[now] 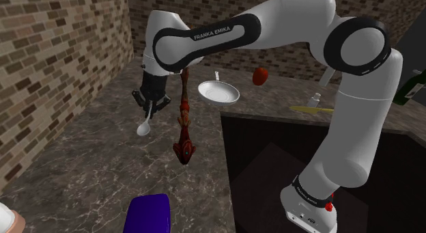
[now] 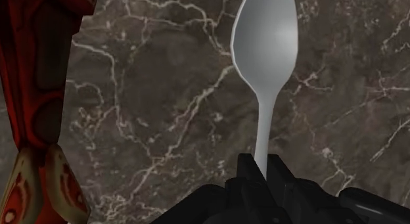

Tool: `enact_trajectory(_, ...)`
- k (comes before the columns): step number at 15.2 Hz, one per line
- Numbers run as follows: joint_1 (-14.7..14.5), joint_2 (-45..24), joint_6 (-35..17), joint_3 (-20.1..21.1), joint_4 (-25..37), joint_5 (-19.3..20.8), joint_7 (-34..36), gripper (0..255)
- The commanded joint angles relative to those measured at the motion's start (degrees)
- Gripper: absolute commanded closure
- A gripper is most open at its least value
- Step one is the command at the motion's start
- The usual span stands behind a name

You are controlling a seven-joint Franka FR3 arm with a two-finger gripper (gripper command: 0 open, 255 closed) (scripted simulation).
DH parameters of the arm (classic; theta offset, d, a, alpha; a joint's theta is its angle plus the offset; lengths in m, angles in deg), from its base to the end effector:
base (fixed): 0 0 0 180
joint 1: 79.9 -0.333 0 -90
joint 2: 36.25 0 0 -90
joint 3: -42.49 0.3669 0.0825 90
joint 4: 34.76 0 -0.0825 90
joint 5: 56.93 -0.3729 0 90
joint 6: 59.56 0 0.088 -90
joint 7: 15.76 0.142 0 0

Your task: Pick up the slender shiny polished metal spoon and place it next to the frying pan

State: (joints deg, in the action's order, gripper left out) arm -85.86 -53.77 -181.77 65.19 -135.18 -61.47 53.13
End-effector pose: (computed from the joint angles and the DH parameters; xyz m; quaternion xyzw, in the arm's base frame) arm 0.5815 0.2984 0.4360 -0.9230 0.3705 0.0377 0.0968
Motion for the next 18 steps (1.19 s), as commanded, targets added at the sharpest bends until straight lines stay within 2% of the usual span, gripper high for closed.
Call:
enact_trajectory(1,0.0,0.4,1.5,0.0,1.2,-0.1,0.2,255)
enact_trajectory(5,0.1,1.1,4.0,0.1,2.9,-0.2,0.4,255)
enact_trajectory(12,5.1,-2.2,7.4,-2.6,8.2,-0.4,-7.4,255)
enact_trajectory(18,8.8,-7.2,11.5,-4.8,16.1,0.1,-13.3,255)
